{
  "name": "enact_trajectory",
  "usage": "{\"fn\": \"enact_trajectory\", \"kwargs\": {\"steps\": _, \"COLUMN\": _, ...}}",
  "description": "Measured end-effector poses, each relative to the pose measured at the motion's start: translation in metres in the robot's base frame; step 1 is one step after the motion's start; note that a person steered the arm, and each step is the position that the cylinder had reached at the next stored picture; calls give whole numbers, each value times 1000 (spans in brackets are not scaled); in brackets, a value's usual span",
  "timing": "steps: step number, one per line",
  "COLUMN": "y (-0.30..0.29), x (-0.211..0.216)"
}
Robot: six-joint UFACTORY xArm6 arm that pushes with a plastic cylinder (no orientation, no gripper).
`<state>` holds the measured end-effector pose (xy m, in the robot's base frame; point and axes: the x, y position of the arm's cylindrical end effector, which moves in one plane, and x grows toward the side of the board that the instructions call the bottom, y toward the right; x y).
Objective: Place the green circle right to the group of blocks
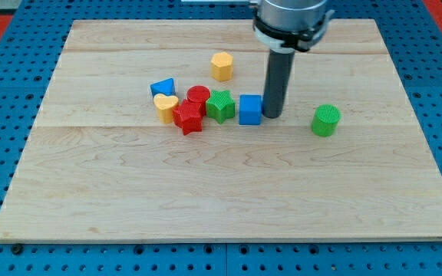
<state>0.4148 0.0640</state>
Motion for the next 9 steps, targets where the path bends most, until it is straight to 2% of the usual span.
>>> {"fn": "enact_trajectory", "kwargs": {"steps": 2, "y": 18, "x": 58}}
{"fn": "enact_trajectory", "kwargs": {"steps": 3, "y": 23, "x": 71}}
{"fn": "enact_trajectory", "kwargs": {"steps": 6, "y": 25, "x": 76}}
{"fn": "enact_trajectory", "kwargs": {"steps": 8, "y": 81, "x": 93}}
{"fn": "enact_trajectory", "kwargs": {"steps": 9, "y": 116, "x": 77}}
